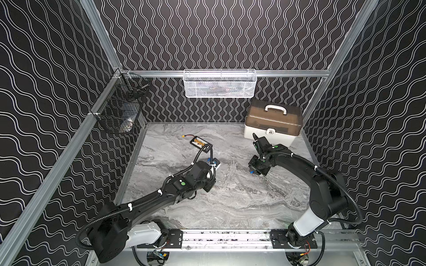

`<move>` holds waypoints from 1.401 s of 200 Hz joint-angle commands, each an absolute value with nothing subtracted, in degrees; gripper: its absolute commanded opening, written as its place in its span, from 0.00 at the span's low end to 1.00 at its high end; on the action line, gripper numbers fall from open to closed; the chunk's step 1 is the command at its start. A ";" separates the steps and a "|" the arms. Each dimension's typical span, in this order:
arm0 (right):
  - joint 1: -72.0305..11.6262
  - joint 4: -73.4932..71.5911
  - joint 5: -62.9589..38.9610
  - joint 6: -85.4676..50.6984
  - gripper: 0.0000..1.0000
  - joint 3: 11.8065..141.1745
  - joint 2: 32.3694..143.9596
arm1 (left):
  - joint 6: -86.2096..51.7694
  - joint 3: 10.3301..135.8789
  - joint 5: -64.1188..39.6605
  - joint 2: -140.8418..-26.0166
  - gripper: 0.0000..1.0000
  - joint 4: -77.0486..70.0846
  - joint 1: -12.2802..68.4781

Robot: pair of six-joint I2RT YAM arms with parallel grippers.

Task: Insert stoppers into test tubes
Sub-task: Adjust the stopper at the center of the board, then pick up the stopper from the center of the board.

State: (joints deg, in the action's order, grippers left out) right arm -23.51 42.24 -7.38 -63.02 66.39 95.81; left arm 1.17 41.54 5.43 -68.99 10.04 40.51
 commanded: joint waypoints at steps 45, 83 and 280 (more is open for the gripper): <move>-23.39 42.71 -2.14 -96.80 0.18 68.11 103.45 | -2.55 40.52 5.31 -68.58 0.09 6.68 40.43; -23.29 40.81 -3.39 -100.99 0.18 66.79 106.65 | -1.29 40.82 5.36 -69.41 0.09 6.68 40.43; -9.49 34.42 -5.78 -22.27 0.55 69.85 86.16 | 0.78 42.28 4.84 -72.75 0.09 5.21 40.39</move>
